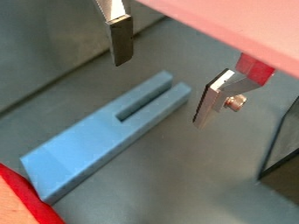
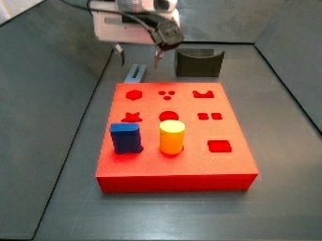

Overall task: Pick up the double-square object. Move up. Place the double-square object on the fixture. Regrasp the double-square object. Move to above the board. Insert the double-square object.
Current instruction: Pick up the double-square object.

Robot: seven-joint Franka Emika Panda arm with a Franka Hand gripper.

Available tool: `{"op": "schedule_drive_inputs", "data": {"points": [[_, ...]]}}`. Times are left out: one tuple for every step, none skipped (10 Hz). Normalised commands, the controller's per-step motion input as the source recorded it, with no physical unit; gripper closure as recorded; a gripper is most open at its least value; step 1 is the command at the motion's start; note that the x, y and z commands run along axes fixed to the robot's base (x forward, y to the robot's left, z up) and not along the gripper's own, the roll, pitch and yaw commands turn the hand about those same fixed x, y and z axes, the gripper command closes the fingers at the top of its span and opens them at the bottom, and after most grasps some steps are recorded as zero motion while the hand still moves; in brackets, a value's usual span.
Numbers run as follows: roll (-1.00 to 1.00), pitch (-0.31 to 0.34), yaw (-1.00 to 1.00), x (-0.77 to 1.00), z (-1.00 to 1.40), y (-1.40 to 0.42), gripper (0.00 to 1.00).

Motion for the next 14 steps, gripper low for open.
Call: {"op": "schedule_drive_inputs", "data": {"points": [[-0.12,0.0,-0.38,-0.19,-0.21,0.19,0.0],[-0.19,0.0,-0.28,-0.09,0.0,0.16,0.0],[-0.15,0.0,-0.15,0.0,-0.14,0.08,0.0],[-0.11,-0.049,-0.15,-0.01,-0.18,0.0,0.0],[-0.12,-0.173,-0.09,-0.04,-0.42,0.0,0.0],[-0.16,-0.141,-0.05,0.0,-0.45,0.0,0.0],[-0.01,-0.004,0.0,0.0,-0.18,0.02,0.0],[-0.02,0.0,0.0,0.0,-0.14,0.0,0.0],[-0.03,0.0,0.0,0.08,-0.13,0.01,0.0],[0.06,-0.056,0.03,-0.05,0.0,-0.1,0.0],[0.0,0.0,0.0,0.0,0.0,0.0,1.0],[0.0,0.0,0.0,0.0,0.0,0.0,1.0],[0.0,0.0,0.0,0.0,0.0,0.0,1.0],[0.0,0.0,0.0,0.0,0.0,0.0,1.0]]}}
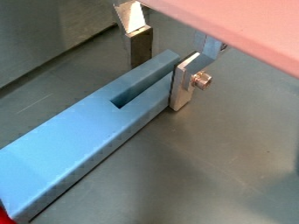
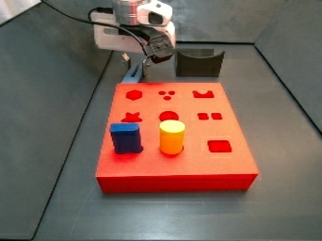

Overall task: Pick up the double-square object. Move up. Place the double-square object on the fixture. Regrasp the double-square object. Move to above the board. Insert the double-square object.
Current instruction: Pick up the double-square object, then move up.

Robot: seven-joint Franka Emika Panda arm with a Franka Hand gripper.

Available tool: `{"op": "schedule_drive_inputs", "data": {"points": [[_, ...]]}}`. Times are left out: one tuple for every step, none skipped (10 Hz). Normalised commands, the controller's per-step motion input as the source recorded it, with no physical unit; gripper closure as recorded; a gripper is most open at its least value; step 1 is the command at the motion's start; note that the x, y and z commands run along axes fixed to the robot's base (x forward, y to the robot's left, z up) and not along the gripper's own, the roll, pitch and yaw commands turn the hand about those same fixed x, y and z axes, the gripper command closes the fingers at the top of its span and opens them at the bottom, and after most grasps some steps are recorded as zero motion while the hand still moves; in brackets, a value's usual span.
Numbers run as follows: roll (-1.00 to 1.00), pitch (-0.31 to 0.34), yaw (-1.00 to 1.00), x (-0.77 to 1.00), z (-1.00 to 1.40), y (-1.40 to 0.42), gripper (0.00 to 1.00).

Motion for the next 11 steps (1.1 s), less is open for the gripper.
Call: {"op": "schedule_drive_inputs", "data": {"points": [[0.0,0.0,0.0,0.0,0.0,0.0,1.0],[0.0,0.0,0.0,0.0,0.0,0.0,1.0],[0.0,0.0,0.0,0.0,0.0,0.0,1.0],[0.0,0.0,0.0,0.0,0.0,0.0,1.0],[0.0,0.0,0.0,0.0,0.0,0.0,1.0],[0.0,0.0,0.0,0.0,0.0,0.0,1.0],[0.0,0.0,0.0,0.0,0.0,0.0,1.0],[0.0,0.0,0.0,0.0,0.83,0.0,1.0],[0.0,0.044,0.01,-0.05,0.82,0.0,1.0],[0.0,0.068,0.01,-0.06,0.73,0.01,1.0],[0.01,0.074,0.0,-0.03,0.58,0.01,1.0]]}}
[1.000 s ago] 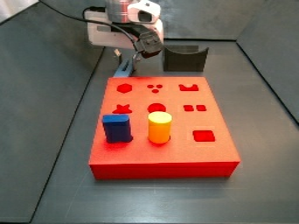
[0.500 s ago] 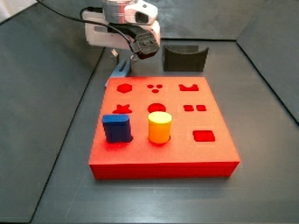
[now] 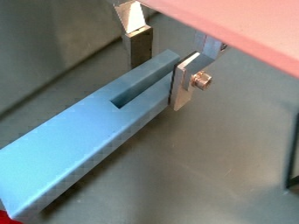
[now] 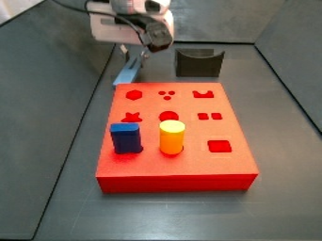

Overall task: Pick up the double-square object. Move up. Place the double-square object on the fixture. Regrasp the double-square object. Move to above the board. Insert the double-square object.
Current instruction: Move up, then place the double-square object on the fixture.

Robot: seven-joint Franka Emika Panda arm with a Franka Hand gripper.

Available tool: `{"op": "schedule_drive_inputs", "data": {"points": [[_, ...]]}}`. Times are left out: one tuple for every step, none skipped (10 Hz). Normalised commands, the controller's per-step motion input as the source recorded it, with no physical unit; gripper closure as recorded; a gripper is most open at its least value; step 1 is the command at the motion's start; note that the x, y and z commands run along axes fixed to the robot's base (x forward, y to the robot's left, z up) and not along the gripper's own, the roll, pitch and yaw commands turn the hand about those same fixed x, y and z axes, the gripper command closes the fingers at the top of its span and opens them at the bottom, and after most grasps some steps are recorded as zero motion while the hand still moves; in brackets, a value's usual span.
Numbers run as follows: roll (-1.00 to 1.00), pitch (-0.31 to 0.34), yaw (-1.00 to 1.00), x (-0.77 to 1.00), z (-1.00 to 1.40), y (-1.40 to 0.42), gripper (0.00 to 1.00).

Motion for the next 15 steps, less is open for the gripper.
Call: {"op": "schedule_drive_inputs", "data": {"points": [[0.02,0.076,-0.01,-0.02,0.49,0.01,1.0],[0.03,0.064,-0.01,-0.02,0.29,0.02,1.0],[0.03,0.056,-0.02,-0.02,0.19,0.02,1.0],[0.0,0.0,0.0,0.0,1.0,0.0,1.0],[0.0,0.008,0.0,0.0,1.0,0.0,1.0],[0.01,0.021,0.0,-0.02,1.0,0.0,1.0],[0.02,0.021,-0.01,-0.02,1.0,0.01,1.0],[0.03,0.021,-0.01,-0.02,1.0,0.01,1.0],[0.03,0.024,-0.01,-0.03,1.0,0.01,1.0],[0.04,0.026,-0.02,-0.03,1.0,0.02,1.0],[0.05,0.03,-0.02,-0.03,1.0,0.02,1.0],[0.06,0.035,-0.02,-0.03,0.84,0.02,1.0],[0.07,0.04,-0.02,-0.02,0.68,0.02,1.0],[0.07,0.05,-0.02,-0.01,0.53,0.02,1.0],[0.07,0.062,-0.01,0.0,0.36,0.02,1.0]]}}
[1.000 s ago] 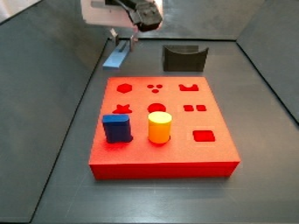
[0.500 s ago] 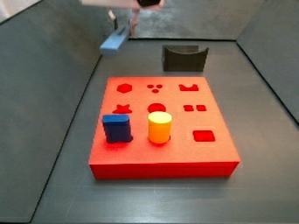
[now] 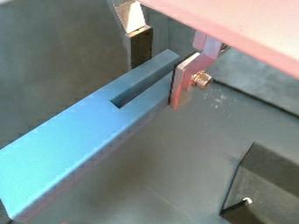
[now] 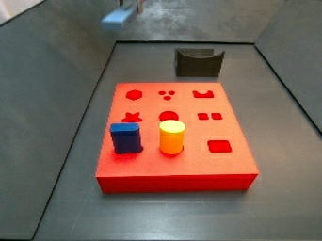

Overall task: Pick up the double-square object. Move up. Place the double-square object on the fixture. Regrasp the double-square object. Move to above the board. Insert the double-square object.
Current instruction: Place the double-square object on the fixture.

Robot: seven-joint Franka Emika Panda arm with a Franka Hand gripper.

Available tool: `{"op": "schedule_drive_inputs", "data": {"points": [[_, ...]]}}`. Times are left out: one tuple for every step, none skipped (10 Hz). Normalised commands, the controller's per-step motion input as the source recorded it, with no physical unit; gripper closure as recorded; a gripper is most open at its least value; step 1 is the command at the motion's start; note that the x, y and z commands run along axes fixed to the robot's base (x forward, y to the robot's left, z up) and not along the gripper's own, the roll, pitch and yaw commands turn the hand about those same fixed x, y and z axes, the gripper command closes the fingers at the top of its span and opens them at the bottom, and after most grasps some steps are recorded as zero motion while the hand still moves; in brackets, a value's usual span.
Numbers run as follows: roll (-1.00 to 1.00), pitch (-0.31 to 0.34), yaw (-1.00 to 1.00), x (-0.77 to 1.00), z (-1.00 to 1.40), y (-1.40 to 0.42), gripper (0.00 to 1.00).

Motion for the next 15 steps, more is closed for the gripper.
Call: {"op": "schedule_drive_inputs", "data": {"points": [[-0.05,0.148,0.68,1.0,0.25,-0.09,1.0],[-0.05,0.172,0.63,1.0,0.21,-0.09,1.0],[-0.05,0.178,0.46,1.0,0.19,-0.09,1.0],[-0.06,0.17,0.3,1.0,0.18,-0.08,1.0],[-0.06,0.156,0.19,1.0,0.17,-0.07,1.0],[-0.06,0.141,0.1,1.0,0.15,-0.07,1.0],[-0.06,0.138,0.06,1.0,0.14,-0.06,1.0],[-0.06,0.137,0.05,1.0,0.13,-0.06,1.0],[-0.06,0.138,0.04,1.0,0.12,-0.06,1.0],[-0.06,0.143,0.03,1.0,0.11,-0.05,1.0],[-0.06,0.146,0.03,1.0,0.1,-0.05,1.0],[-0.05,0.143,0.03,1.0,0.09,-0.05,1.0],[-0.05,0.145,0.03,1.0,0.08,-0.04,1.0],[-0.05,0.146,0.03,1.0,0.07,-0.04,1.0],[-0.05,0.152,0.03,1.0,0.07,-0.04,1.0]]}}
